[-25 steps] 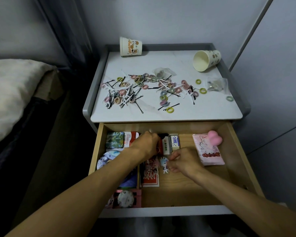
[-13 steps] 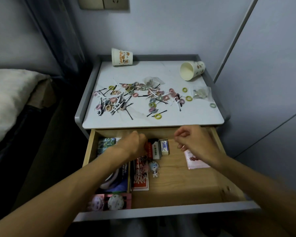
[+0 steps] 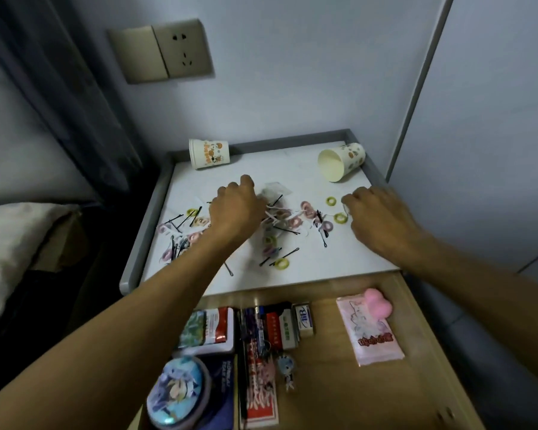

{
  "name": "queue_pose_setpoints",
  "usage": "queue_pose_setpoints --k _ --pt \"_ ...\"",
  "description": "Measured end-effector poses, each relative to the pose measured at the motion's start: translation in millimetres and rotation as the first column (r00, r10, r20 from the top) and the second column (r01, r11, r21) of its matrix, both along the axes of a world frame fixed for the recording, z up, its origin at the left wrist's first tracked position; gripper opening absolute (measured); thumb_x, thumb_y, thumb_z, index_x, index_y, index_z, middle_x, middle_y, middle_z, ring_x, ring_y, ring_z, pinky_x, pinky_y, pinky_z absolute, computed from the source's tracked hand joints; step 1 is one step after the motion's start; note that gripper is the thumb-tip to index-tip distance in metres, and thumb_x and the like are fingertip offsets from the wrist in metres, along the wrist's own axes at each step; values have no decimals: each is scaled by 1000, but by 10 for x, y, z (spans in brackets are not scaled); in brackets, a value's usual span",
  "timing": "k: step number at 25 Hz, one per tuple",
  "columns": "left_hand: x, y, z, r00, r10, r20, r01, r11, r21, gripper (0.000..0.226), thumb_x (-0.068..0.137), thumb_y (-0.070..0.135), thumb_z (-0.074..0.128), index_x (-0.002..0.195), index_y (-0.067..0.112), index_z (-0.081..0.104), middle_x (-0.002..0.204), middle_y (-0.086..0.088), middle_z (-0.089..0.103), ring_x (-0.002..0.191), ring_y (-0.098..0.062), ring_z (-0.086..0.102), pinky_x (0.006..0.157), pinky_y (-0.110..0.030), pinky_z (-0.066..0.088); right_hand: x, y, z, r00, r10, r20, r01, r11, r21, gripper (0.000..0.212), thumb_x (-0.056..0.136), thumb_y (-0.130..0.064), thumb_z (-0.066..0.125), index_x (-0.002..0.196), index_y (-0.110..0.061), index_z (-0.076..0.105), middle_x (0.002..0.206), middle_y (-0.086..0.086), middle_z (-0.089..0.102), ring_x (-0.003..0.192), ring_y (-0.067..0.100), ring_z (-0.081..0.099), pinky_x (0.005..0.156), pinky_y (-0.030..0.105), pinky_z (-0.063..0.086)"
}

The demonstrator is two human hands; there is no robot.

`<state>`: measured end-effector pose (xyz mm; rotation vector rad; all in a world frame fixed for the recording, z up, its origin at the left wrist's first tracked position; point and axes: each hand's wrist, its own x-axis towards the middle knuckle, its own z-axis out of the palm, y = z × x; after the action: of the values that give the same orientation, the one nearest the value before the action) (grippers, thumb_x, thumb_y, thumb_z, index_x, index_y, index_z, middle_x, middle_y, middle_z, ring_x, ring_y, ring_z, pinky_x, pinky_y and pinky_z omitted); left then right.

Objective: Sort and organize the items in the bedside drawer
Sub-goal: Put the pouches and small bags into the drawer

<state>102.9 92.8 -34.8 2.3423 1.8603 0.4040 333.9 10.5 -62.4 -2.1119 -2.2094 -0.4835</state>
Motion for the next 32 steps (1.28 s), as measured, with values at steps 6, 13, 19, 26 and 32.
queue_pose_setpoints --k 6,13,19,26,32 --pt "331 412 -246 993 16 -114 -14 1000 16 41 96 34 53 128 11 48 122 -15 61 110 -34 54 88 -42 43 92 116 -36 999 25 -29 -22 995 99 24 89 -7 58 111 -14 63 100 6 67 90 25 61 71 34 42" --pt "371 531 -227 967 71 244 -72 997 -5 11 92 15 63 103 16 60 104 -9 66 89 -26 60 77 -35 51 -18 111 45 913 139 -384 -5 945 328 21 93 -13 64 114 -11 66 102 9 72 86 29 66 69 38 54" --pt "342 418 -66 831 9 556 -32 999 31 23 83 12 77 94 16 57 88 -7 63 69 -13 55 58 -24 46 -252 28 91 434 89 -897 155 973 172 25 100 -21 53 125 -20 56 116 -7 64 93 3 62 74 15 51" --pt "-14 -359 477 686 -42 727 105 994 -41 42 87 3 68 114 26 46 88 -6 56 71 -17 55 47 -23 44 -557 -161 402 -113 40 -993 144 989 23 18 99 -24 56 116 -28 60 116 -5 68 106 13 66 96 41 50" --pt "-444 -1068 496 673 20 739 190 962 -198 26 90 -3 59 79 18 70 87 0 74 88 -21 68 81 -36 57 -881 -700 558 -276 -63 -959 68 994 -85 16 98 -18 58 113 -22 62 110 2 72 100 21 71 95 53 53"
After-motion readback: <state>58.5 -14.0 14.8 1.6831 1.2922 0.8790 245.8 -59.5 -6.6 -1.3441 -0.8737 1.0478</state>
